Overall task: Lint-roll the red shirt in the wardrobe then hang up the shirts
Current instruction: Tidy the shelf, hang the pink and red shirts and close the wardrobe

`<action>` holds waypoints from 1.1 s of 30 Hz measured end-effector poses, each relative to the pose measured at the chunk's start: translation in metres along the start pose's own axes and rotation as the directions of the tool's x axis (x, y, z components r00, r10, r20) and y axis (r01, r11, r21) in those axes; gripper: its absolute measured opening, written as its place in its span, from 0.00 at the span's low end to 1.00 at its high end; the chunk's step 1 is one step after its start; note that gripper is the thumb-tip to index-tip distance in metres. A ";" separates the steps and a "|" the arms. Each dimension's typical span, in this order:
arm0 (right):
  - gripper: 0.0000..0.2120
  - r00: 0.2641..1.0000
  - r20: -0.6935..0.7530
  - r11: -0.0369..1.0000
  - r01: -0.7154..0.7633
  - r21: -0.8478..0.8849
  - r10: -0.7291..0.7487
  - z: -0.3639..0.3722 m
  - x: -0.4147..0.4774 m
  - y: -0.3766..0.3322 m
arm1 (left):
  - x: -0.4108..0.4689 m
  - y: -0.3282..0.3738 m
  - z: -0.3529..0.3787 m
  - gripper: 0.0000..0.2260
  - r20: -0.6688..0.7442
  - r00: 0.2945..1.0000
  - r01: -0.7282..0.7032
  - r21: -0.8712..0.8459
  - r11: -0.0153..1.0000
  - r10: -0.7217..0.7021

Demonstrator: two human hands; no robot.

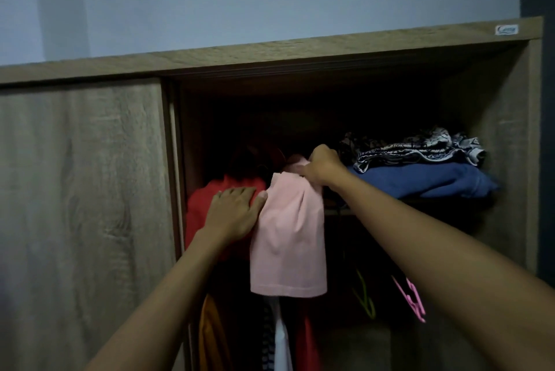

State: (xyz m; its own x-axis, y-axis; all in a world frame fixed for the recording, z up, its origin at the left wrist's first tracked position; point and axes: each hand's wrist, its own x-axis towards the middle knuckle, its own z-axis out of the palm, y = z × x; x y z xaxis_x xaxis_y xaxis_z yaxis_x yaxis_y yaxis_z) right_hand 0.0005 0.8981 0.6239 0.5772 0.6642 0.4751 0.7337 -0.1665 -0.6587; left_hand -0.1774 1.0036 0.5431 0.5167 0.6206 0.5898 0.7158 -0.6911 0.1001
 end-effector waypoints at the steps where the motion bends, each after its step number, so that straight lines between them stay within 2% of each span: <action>1: 0.21 0.998 -0.063 0.999 0.008 0.040 -0.005 -0.005 0.001 0.000 | 0.000 0.000 0.004 0.26 -0.023 1.000 -0.005 0.023 1.000 0.006; 5: 0.09 0.948 -0.300 0.981 0.150 0.123 -0.108 -0.033 -0.003 -0.012 | 0.002 0.002 0.006 0.26 -0.045 0.999 -0.002 0.068 0.998 0.005; 8: 0.09 0.845 -0.498 0.924 0.327 0.198 -0.192 -0.057 -0.014 -0.022 | 0.001 -0.001 0.004 0.37 -0.073 0.996 -0.037 0.089 0.995 0.044; 10: 0.11 0.783 -0.571 0.886 0.421 0.196 -0.246 -0.067 -0.026 -0.024 | 0.003 -0.004 0.005 0.40 -0.076 0.995 -0.059 0.074 0.996 0.064; 12: 0.13 0.772 -0.561 0.867 0.466 0.179 -0.299 -0.068 -0.042 -0.021 | 0.004 -0.005 0.003 0.36 -0.052 0.997 -0.053 0.054 0.997 0.055; 15: 0.13 0.767 -0.531 0.837 0.517 0.179 -0.360 -0.057 -0.065 -0.005 | 0.006 -0.006 0.001 0.22 -0.033 0.999 -0.040 -0.001 0.999 0.040; 19: 0.12 0.717 -0.650 0.795 0.535 0.285 -0.250 -0.052 -0.079 0.019 | 0.006 -0.007 -0.004 0.18 -0.027 0.999 -0.021 -0.156 0.988 0.017; 21: 0.13 0.736 -0.622 0.811 0.520 0.268 -0.267 -0.051 -0.084 0.022 | 0.004 -0.003 -0.008 0.19 -0.062 0.998 -0.018 -0.276 0.961 0.001; 23: 0.15 0.809 -0.497 0.855 0.468 0.222 -0.314 -0.049 -0.090 0.020 | 0.002 0.003 -0.014 0.24 -0.128 0.991 -0.068 -0.313 0.947 0.029; 26: 0.17 0.933 -0.203 0.947 0.316 0.064 -0.298 -0.046 -0.094 0.021 | 0.009 0.015 -0.019 0.30 -0.137 0.982 -0.152 -0.203 0.967 0.126; 27: 0.15 0.955 -0.103 0.960 0.279 0.004 -0.278 -0.044 -0.095 0.022 | 0.015 0.018 -0.017 0.29 -0.102 0.983 -0.168 -0.145 0.975 0.154; 28: 0.08 0.965 -0.020 0.965 0.260 -0.037 -0.261 -0.042 -0.097 0.024 | 0.021 0.021 -0.014 0.28 -0.060 0.986 -0.164 -0.095 0.982 0.158; 29: 0.05 0.964 0.026 0.963 0.264 -0.054 -0.263 -0.041 -0.100 0.026 | 0.026 0.022 -0.011 0.27 -0.013 0.990 -0.138 -0.060 0.989 0.137; 31: 0.13 0.957 -0.007 0.957 0.290 -0.014 -0.290 -0.042 -0.103 0.030 | 0.034 0.022 -0.004 0.24 0.043 0.996 -0.080 -0.022 0.997 0.081; 33: 0.11 0.928 -0.167 0.924 0.356 0.137 -0.333 -0.053 -0.106 0.032 | 0.037 0.022 -0.003 0.21 0.083 0.996 -0.038 0.011 0.999 0.037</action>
State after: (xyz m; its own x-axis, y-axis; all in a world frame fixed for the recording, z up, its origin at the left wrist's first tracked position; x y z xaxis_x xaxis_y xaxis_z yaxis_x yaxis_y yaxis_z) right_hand -0.0186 0.7836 0.5837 0.3513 0.5500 0.7577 0.8347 0.1825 -0.5195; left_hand -0.1441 1.0106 0.5694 0.5797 0.6232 0.5249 0.7008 -0.7100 0.0690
